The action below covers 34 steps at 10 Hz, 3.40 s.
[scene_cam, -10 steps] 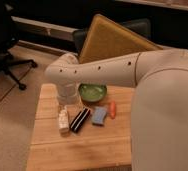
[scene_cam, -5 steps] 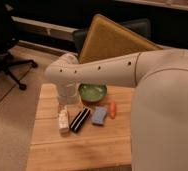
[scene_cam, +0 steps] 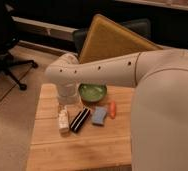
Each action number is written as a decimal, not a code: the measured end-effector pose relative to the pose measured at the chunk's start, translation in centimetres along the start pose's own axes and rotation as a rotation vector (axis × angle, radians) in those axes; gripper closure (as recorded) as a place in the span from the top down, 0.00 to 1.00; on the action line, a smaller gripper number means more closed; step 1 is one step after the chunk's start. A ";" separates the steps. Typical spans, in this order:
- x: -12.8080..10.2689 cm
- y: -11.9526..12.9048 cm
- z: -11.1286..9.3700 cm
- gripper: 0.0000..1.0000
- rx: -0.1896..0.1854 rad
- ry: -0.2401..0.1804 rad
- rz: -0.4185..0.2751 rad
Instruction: Place the ceramic cup in the ceramic bowl
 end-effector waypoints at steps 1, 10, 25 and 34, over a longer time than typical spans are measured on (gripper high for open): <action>0.0 0.0 0.0 0.65 0.000 0.000 0.000; -1.9 -0.3 -1.5 0.65 -0.010 -0.090 -0.053; -14.6 -3.6 -13.3 0.65 0.005 -0.619 -0.481; -23.1 -7.2 -4.7 0.65 -0.072 -0.546 -0.563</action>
